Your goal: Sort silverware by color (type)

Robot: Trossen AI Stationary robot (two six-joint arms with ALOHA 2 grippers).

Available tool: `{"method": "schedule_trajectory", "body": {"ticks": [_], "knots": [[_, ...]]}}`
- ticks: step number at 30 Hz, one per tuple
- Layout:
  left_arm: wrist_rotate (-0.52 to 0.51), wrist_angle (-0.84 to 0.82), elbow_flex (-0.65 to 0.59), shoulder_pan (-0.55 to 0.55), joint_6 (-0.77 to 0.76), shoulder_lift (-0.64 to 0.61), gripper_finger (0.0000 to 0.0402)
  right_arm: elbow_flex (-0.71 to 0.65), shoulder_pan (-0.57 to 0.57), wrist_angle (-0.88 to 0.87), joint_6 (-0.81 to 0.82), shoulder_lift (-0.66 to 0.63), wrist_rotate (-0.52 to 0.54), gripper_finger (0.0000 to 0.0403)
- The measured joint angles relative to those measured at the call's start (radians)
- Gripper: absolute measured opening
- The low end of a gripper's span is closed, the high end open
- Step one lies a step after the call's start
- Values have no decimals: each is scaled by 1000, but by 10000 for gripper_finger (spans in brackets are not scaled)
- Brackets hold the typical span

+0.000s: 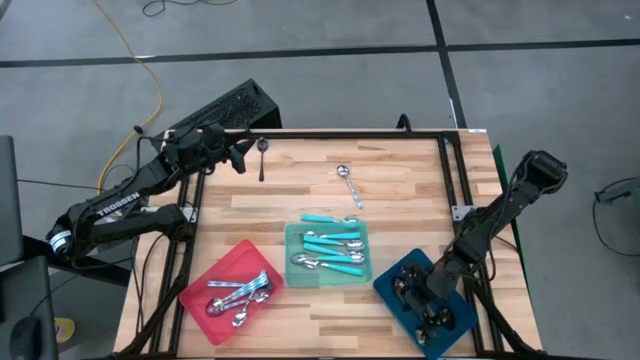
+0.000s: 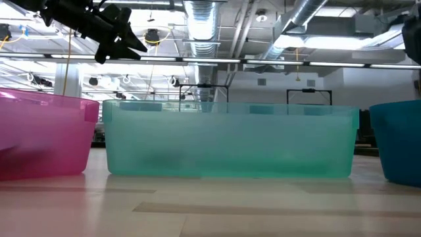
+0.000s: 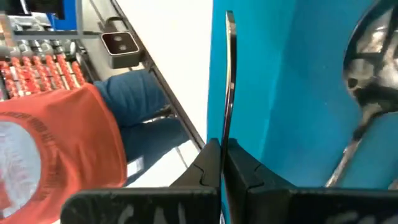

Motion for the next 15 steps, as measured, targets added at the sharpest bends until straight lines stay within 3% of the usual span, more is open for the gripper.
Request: {"method": "schedule_trajectory", "body": {"ticks": [15], "knots": [[0,-2,0,0,0,0,180,-54,29,-30,5,16,-4,20]]}}
